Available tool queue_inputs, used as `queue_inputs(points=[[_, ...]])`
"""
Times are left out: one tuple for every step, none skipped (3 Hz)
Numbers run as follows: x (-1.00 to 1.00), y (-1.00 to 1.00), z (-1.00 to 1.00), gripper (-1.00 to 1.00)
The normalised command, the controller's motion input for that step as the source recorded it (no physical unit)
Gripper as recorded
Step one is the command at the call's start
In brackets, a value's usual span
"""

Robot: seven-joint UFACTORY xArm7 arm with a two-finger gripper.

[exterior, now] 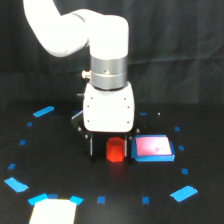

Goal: Pick up the red object from the table

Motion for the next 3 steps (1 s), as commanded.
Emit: queue_inputs(points=[[0.39,0.16,-0.61,-1.00],[-0.65,0.58,0.45,0.72],[-0.66,0.12,0.45,0.59]])
